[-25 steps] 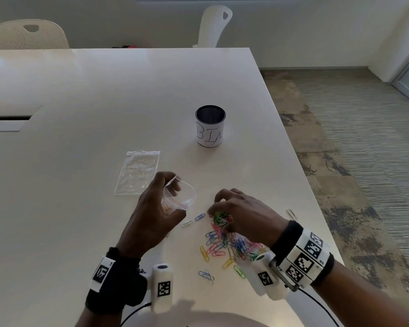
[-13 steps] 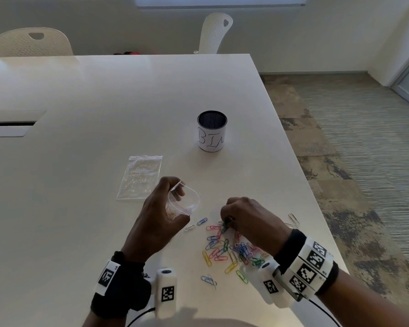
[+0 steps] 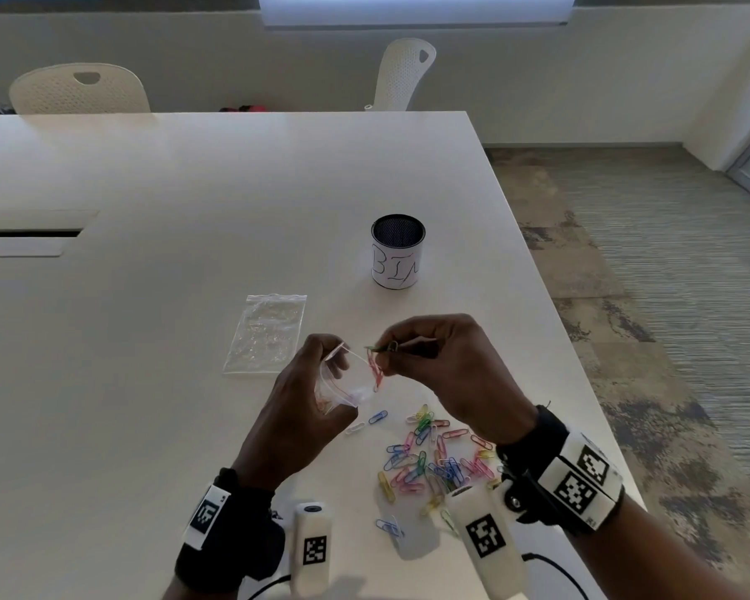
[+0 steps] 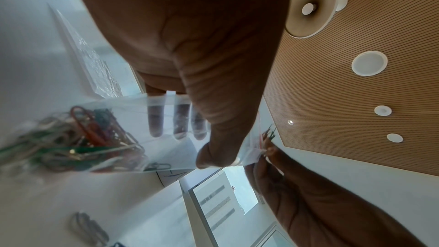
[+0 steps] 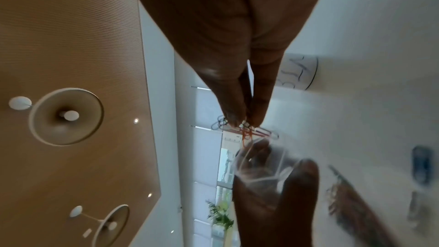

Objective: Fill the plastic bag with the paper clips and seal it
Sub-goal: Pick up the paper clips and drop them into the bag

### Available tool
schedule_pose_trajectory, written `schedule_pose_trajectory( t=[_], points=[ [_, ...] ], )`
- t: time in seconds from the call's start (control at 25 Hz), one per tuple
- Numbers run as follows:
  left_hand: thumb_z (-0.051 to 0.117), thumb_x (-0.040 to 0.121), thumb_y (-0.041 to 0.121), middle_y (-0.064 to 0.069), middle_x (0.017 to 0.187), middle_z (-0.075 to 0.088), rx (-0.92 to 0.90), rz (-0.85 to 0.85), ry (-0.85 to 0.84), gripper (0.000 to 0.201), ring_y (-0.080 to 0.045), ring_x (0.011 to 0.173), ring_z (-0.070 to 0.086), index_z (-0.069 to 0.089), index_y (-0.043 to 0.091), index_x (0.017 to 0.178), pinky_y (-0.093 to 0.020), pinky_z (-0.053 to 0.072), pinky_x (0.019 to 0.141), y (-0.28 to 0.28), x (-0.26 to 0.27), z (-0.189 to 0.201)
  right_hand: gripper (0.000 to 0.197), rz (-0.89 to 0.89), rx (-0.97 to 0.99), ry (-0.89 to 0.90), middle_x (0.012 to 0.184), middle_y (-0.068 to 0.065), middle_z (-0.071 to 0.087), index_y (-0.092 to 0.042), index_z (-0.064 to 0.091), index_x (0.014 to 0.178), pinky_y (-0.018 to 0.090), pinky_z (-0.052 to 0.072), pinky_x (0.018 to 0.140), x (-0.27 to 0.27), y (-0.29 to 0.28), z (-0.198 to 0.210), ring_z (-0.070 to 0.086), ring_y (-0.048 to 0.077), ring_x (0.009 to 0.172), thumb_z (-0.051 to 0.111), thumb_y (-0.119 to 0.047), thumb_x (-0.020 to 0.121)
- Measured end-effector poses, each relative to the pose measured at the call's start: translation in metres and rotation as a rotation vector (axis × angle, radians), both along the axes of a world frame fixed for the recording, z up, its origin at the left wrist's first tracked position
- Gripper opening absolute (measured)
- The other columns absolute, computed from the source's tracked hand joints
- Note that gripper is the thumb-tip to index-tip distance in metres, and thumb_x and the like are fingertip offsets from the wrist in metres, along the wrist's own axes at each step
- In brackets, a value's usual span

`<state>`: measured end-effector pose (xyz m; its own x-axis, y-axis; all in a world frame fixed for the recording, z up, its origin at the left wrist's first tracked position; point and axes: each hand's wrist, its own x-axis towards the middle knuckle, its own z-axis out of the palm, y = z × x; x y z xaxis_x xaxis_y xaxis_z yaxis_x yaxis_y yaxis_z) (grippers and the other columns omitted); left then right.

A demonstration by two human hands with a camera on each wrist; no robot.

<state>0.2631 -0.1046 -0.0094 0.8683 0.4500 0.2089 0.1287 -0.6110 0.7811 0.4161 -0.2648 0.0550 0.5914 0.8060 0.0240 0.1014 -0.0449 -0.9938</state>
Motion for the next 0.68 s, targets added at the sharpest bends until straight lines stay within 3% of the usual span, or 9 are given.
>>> schedule_pose_trajectory(
  t=[0.12, 0.32, 0.52, 0.68],
  points=[
    [0.086, 0.079, 0.008, 0.010, 0.108, 0.065, -0.011, 0.009, 0.014, 0.060, -0.009, 0.102, 0.063, 0.048, 0.032, 0.120, -0.014, 0.053, 0.078, 0.000, -0.001, 0.001, 0.012, -0.013, 0.065, 0.013, 0.083, 0.007, 0.081, -0.003, 0.079, 0.094, 0.024, 0.061, 0.081, -0.013, 0.015, 0.005, 0.078, 0.016, 0.078, 0.082, 0.000, 0.082],
    [0.085, 0.081, 0.008, 0.008, 0.105, 0.067, -0.053, 0.025, 0.052, 0.062, -0.014, 0.088, 0.068, 0.047, 0.035, 0.121, -0.020, 0.056, 0.067, -0.002, -0.001, 0.004, 0.014, 0.023, -0.052, -0.320, 0.090, 0.000, 0.082, -0.012, 0.083, 0.096, 0.024, 0.064, 0.079, -0.023, 0.026, -0.003, 0.078, 0.002, 0.080, 0.083, -0.006, 0.083],
    [0.083, 0.081, 0.008, 0.007, 0.105, 0.068, -0.043, 0.022, 0.034, 0.059, -0.012, 0.089, 0.068, 0.048, 0.034, 0.120, -0.022, 0.057, 0.069, -0.002, -0.002, 0.003, 0.021, 0.073, -0.132, -0.511, 0.100, -0.001, 0.083, -0.020, 0.082, 0.106, 0.023, 0.063, 0.080, -0.024, 0.023, 0.005, 0.078, 0.002, 0.085, 0.080, -0.011, 0.087],
    [0.084, 0.080, 0.007, 0.011, 0.107, 0.063, -0.032, 0.008, 0.007, 0.057, -0.015, 0.101, 0.065, 0.049, 0.028, 0.119, -0.018, 0.056, 0.078, 0.000, -0.003, 0.002, 0.012, -0.009, -0.058, -0.568, 0.089, -0.003, 0.082, -0.016, 0.082, 0.098, 0.021, 0.062, 0.077, -0.014, 0.018, 0.007, 0.076, 0.003, 0.079, 0.078, -0.009, 0.089]
  ],
)
